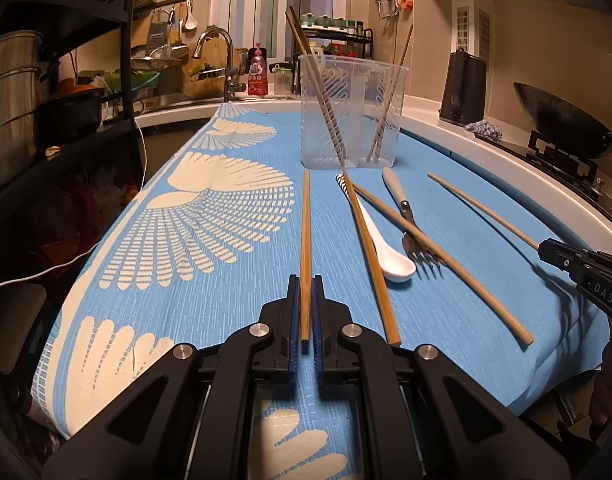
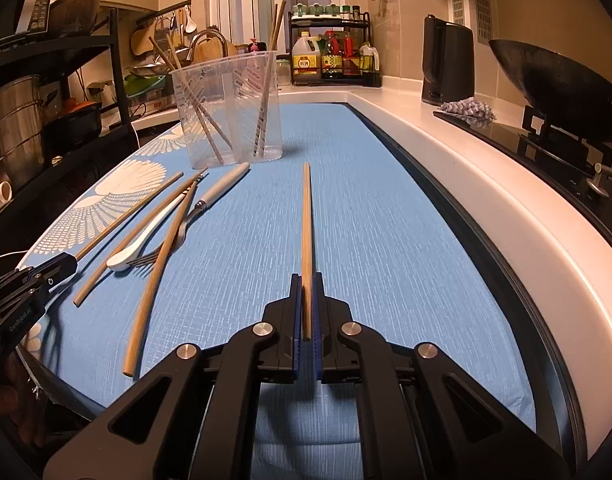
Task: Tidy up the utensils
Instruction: 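Hold a wooden chopstick in each tool and lift them off the board, then carry both held chopsticks over the clear container and lower them in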
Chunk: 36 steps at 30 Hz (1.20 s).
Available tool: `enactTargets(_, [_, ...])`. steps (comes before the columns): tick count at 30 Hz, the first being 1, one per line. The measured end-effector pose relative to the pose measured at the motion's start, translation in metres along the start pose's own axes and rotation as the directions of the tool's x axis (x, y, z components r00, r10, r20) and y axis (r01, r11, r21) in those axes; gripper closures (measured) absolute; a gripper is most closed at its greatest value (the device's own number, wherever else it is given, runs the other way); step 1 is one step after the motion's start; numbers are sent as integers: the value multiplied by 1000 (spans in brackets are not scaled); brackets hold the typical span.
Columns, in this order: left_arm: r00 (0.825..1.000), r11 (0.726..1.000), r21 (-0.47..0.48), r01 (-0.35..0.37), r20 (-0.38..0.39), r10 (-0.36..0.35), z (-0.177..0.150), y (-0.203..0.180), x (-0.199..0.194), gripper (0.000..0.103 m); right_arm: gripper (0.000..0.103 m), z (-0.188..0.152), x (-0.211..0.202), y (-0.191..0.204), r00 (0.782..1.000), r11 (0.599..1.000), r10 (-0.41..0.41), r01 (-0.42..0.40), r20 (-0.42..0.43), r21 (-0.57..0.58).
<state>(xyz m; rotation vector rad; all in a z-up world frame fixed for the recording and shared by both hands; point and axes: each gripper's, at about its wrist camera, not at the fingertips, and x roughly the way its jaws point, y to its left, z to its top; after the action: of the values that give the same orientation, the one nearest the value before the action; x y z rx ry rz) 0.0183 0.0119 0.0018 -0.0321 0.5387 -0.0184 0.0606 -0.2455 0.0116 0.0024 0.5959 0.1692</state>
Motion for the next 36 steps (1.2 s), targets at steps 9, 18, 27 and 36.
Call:
enactTargets(9, [999, 1000, 3, 4, 38, -5, 8, 2, -13, 97, 98, 12, -18, 3, 999, 1000, 7, -7, 51, -8])
enactTargets(18, [997, 1000, -1, 15, 76, -15, 21, 2, -25, 97, 98, 28, -35, 6, 995, 1000, 19, -17, 103, -12])
enactTargets(27, [994, 1000, -9, 14, 111, -13, 38, 6, -31, 97, 98, 42, -46, 7, 991, 1000, 27, -26, 134, -8])
enactTargets(36, [987, 1000, 9, 24, 157, -25, 60, 3, -38, 97, 98, 63, -55, 8, 984, 999, 40, -39, 176, -8])
